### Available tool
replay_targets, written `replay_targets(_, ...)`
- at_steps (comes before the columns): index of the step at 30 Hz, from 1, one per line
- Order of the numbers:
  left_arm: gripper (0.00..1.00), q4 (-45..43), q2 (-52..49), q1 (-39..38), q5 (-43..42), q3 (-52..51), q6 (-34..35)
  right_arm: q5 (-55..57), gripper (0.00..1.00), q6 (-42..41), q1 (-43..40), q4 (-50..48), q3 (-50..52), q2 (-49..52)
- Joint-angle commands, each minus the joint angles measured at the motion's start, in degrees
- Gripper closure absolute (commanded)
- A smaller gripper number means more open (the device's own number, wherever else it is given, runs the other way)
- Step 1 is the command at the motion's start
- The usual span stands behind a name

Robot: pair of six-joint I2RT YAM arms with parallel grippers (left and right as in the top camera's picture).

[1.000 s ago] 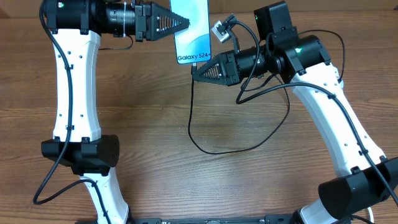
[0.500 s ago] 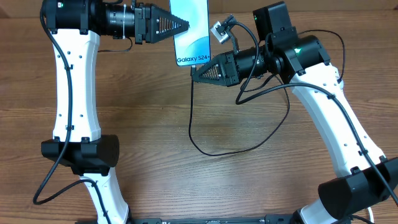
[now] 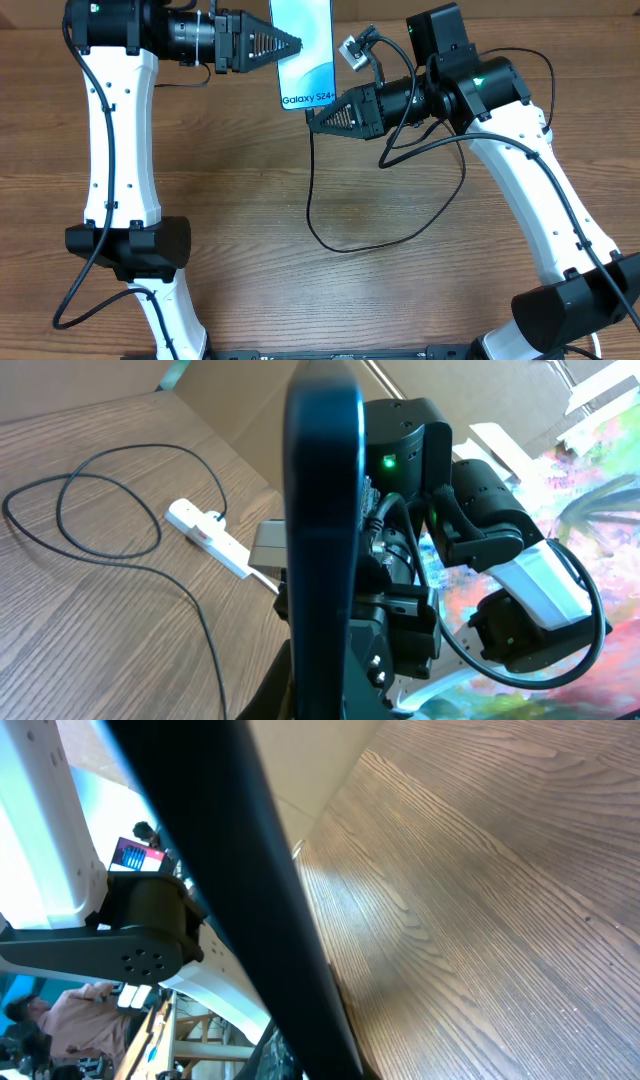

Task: Plug charger to phone and switch on socket

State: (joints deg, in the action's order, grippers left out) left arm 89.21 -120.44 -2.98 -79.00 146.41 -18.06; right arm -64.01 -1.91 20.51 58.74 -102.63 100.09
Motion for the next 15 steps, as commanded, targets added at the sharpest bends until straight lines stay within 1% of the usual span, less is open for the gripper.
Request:
replay_targets(1, 0.96, 0.8, 0.7, -0.5, -1.4, 1.0, -1.9, 0.1, 0.96, 0.2, 0.0, -1.3, -0.5, -1.9)
replay_targets(8, 0.96, 1.1, 0.7, -0.5, -1.6, 1.0, -1.6, -0.2, 0.96, -2.7, 0.0, -4.1, -0.5, -1.9)
replay_targets(15, 0.96, 2.1, 0.7, -0.5, -1.5, 1.0, -1.7, -1.5, 0.96, -2.8, 0.0, -5.6, -0.6, -1.9)
